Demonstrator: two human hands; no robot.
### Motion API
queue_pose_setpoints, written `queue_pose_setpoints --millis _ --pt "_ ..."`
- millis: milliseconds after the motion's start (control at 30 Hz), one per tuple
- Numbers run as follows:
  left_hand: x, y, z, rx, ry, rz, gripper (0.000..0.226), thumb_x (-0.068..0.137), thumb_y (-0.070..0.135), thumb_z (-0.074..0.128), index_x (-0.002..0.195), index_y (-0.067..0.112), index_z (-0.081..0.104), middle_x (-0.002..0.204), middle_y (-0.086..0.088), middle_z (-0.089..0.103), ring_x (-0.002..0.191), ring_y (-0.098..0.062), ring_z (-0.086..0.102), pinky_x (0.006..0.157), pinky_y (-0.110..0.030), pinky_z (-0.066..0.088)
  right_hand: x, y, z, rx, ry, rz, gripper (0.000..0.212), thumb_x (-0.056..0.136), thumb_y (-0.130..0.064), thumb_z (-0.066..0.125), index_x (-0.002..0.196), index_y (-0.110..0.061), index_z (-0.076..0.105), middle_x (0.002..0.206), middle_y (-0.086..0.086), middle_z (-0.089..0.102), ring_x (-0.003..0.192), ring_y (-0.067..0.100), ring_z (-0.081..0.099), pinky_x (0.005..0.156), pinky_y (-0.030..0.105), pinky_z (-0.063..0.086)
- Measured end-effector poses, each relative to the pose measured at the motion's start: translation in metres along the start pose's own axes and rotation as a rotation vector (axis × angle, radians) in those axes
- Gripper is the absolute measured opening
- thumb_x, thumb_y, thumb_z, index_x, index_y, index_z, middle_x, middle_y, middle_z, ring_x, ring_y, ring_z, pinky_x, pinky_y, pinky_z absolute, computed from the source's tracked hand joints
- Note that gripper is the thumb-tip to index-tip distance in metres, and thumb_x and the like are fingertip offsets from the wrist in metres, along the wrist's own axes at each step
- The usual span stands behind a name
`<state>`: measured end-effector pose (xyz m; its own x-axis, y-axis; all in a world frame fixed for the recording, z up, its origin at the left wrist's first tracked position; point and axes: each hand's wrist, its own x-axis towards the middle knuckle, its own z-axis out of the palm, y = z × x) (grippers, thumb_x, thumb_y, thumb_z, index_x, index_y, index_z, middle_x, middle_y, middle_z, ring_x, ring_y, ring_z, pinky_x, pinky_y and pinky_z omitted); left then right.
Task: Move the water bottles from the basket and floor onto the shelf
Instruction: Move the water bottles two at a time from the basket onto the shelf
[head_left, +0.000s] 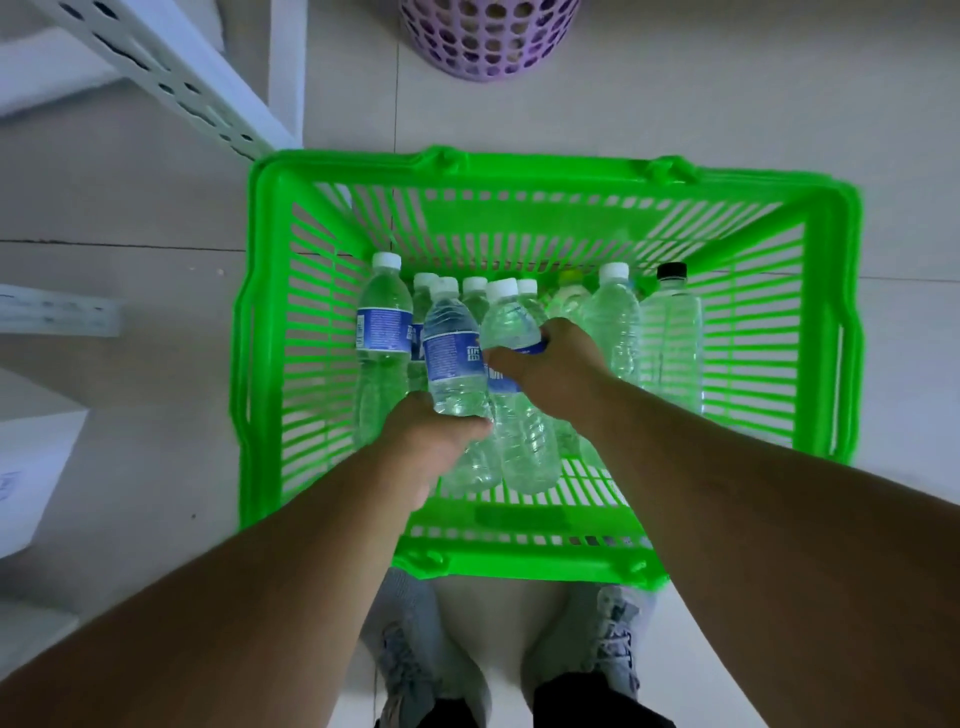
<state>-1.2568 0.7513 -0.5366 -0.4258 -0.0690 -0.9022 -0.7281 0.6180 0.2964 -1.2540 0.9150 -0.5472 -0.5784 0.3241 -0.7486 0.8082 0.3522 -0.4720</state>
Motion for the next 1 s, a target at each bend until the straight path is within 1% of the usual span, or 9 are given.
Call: queue_pose_setpoints --millis 67,233,333,433,467,600,767,933,1000 --pt "-0.014 -0.002 -0.006 -0.039 -0.016 0.027 0.037 0.068 0.025 0.087 0.096 0.017 0.064 0.094 -0.004 0.072 0.084 -0.019 0.068 0.071 -0.028 0.052 -0.013 -0.001 -0.007 0.04 0.028 -0.037 0.046 0.069 -0.058 0.077 0.095 -0.024 0.06 0.079 -0.01 0.063 0.064 0.007 0.06 0.044 0.019 0.037" --pt "-0.081 0.01 -0.034 -0.088 0.02 0.164 0.04 0.064 0.027 0.089 0.09 0.021 0.058 0.085 0.009 0.065 0.077 -0.008 0.061 0.062 -0.024 0.043 -0.068 -0.03 -0.053 0.172 0.091 -0.1 0.039 0.073 -0.051 0.079 0.098 -0.023 0.068 0.076 -0.016 0.068 0.059 -0.006 0.06 0.045 0.013 0.039" --pt "-0.143 0.031 -0.058 -0.081 0.001 0.262 0.042 0.067 0.023 0.087 0.1 0.026 0.061 0.101 0.006 0.07 0.094 -0.012 0.067 0.082 -0.032 0.053 -0.12 -0.064 -0.096 0.228 0.104 -0.17 0.028 0.075 -0.044 0.081 0.091 -0.022 0.073 0.063 -0.02 0.068 0.051 -0.009 0.058 0.045 0.008 0.037" --pt "-0.217 0.06 -0.085 -0.096 -0.021 0.387 0.045 0.073 0.009 0.083 0.11 0.022 0.062 0.108 0.001 0.07 0.105 -0.015 0.065 0.093 -0.034 0.051 -0.185 -0.107 -0.145 0.255 0.133 -0.256 0.018 0.078 -0.037 0.081 0.085 -0.023 0.073 0.057 -0.025 0.065 0.046 -0.011 0.054 0.042 0.006 0.034" --pt "-0.243 0.069 -0.095 -0.099 -0.023 0.423 0.044 0.074 0.007 0.082 0.111 0.021 0.061 0.106 0.001 0.07 0.104 -0.012 0.064 0.092 -0.03 0.051 -0.209 -0.122 -0.161 0.259 0.146 -0.282 0.019 0.078 -0.038 0.08 0.088 -0.023 0.074 0.061 -0.023 0.067 0.049 -0.011 0.056 0.044 0.006 0.036" --pt "-0.345 0.103 -0.135 -0.106 -0.016 0.55 0.038 0.076 0.009 0.082 0.101 0.026 0.06 0.096 0.013 0.07 0.085 0.011 0.064 0.069 -0.001 0.043 -0.304 -0.176 -0.217 0.281 0.188 -0.375 0.024 0.079 -0.039 0.079 0.097 -0.023 0.076 0.077 -0.015 0.075 0.064 -0.007 0.064 0.057 0.01 0.045" --pt "-0.483 0.122 -0.192 -0.12 -0.024 0.708 0.038 0.076 0.016 0.084 0.103 0.029 0.062 0.091 0.03 0.07 0.085 0.013 0.064 0.069 -0.001 0.044 -0.44 -0.237 -0.274 0.316 0.25 -0.49 0.023 0.081 -0.039 0.077 0.097 -0.023 0.075 0.08 -0.017 0.075 0.071 -0.005 0.067 0.059 0.008 0.045" --pt "-0.611 0.125 -0.233 -0.128 0.001 0.851 0.041 0.074 0.023 0.085 0.106 0.035 0.063 0.101 0.024 0.072 0.092 0.007 0.066 0.076 -0.007 0.049 -0.578 -0.287 -0.32 0.361 0.299 -0.58 0.033 0.079 -0.047 0.077 0.104 -0.026 0.071 0.089 -0.014 0.076 0.082 0.002 0.071 0.072 0.026 0.055" --pt "-0.654 0.125 -0.244 -0.127 0.0 0.887 0.04 0.074 0.026 0.084 0.107 0.036 0.063 0.103 0.02 0.072 0.096 0.002 0.067 0.083 -0.017 0.051 -0.625 -0.302 -0.336 0.366 0.332 -0.621 0.034 0.078 -0.049 0.077 0.103 -0.026 0.071 0.09 -0.01 0.076 0.084 0.007 0.072 0.074 0.031 0.056"
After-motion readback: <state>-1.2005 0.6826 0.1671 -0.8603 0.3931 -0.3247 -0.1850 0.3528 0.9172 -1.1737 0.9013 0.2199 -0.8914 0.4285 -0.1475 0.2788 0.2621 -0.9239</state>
